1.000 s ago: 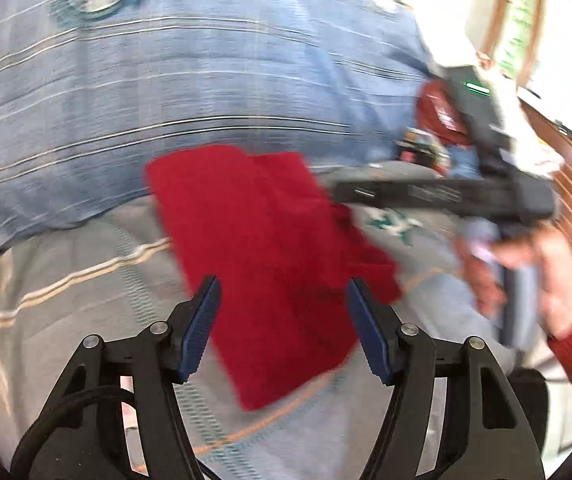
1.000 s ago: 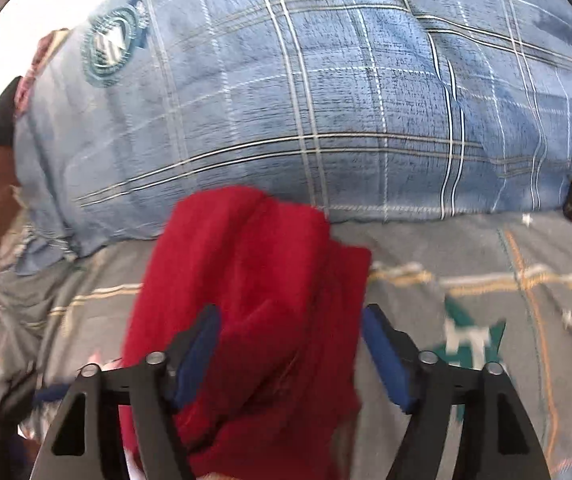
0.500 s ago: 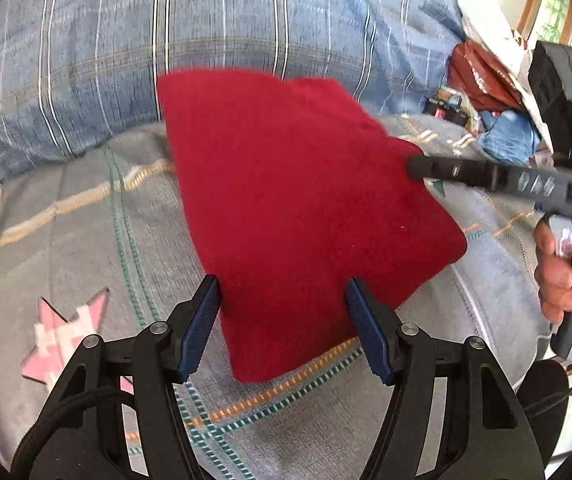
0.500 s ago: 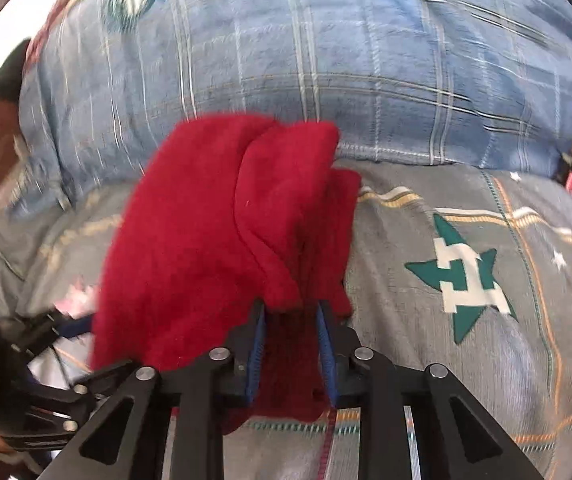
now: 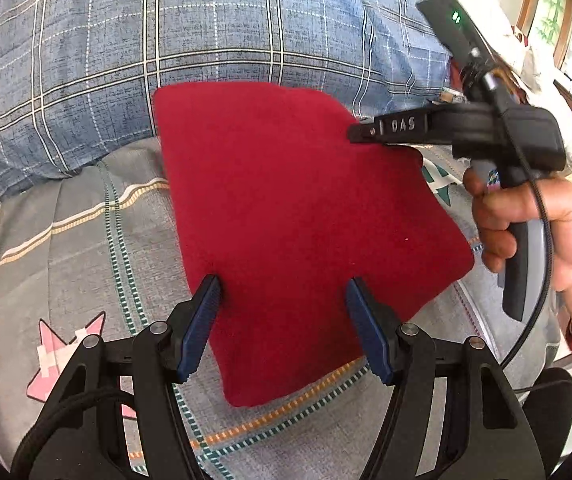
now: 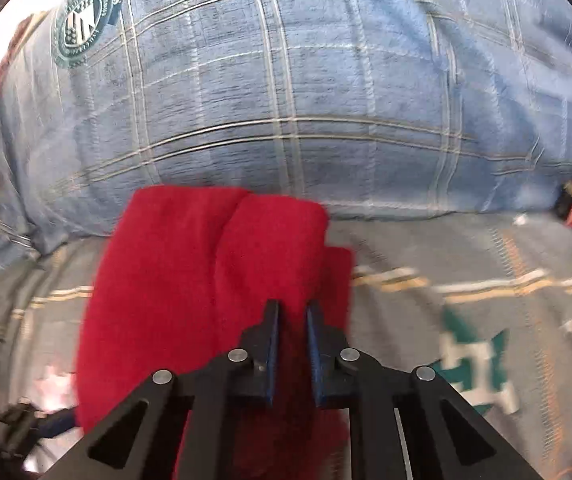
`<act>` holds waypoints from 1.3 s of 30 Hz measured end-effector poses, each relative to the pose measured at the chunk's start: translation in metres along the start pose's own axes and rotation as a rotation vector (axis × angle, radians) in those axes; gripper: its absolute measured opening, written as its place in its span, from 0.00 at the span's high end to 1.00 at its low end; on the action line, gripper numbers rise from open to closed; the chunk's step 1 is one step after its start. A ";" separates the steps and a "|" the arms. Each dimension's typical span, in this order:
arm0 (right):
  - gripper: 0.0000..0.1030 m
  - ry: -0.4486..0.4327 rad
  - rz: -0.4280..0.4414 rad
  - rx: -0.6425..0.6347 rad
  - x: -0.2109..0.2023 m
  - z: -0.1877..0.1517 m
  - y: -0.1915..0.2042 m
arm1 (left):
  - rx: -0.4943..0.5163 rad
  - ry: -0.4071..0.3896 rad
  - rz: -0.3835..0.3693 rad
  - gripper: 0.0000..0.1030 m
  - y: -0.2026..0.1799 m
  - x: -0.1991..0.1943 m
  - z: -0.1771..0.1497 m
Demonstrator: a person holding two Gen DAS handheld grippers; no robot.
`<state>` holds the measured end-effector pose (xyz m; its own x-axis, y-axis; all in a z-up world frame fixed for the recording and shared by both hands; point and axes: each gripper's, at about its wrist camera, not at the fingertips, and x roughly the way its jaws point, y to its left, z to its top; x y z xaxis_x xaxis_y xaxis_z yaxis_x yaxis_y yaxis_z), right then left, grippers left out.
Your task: Fold small clothes
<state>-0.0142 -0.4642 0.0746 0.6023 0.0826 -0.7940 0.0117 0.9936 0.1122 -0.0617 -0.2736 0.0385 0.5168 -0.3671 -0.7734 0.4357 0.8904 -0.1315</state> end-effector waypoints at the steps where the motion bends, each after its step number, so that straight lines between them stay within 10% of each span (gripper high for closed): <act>1: 0.88 0.010 -0.013 0.005 0.003 -0.001 -0.003 | 0.001 0.005 0.006 0.36 -0.001 0.002 0.000; 9: 0.87 -0.071 0.043 -0.011 -0.057 -0.016 0.008 | -0.017 0.007 0.016 0.36 0.000 0.003 -0.001; 24: 0.53 -0.059 0.019 -0.012 -0.051 -0.050 0.000 | -0.049 -0.016 0.024 0.36 0.008 -0.013 0.001; 28: 0.24 -0.121 0.077 0.011 -0.060 -0.048 -0.006 | -0.140 -0.080 -0.058 0.31 0.030 -0.025 0.014; 39: 0.19 -0.073 0.225 0.087 -0.015 -0.036 -0.021 | -0.336 -0.030 -0.224 0.24 0.072 0.024 0.035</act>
<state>-0.0520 -0.4832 0.0626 0.6533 0.2918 -0.6986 -0.0620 0.9402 0.3348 0.0076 -0.2280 0.0319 0.4603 -0.5650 -0.6847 0.2776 0.8242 -0.4936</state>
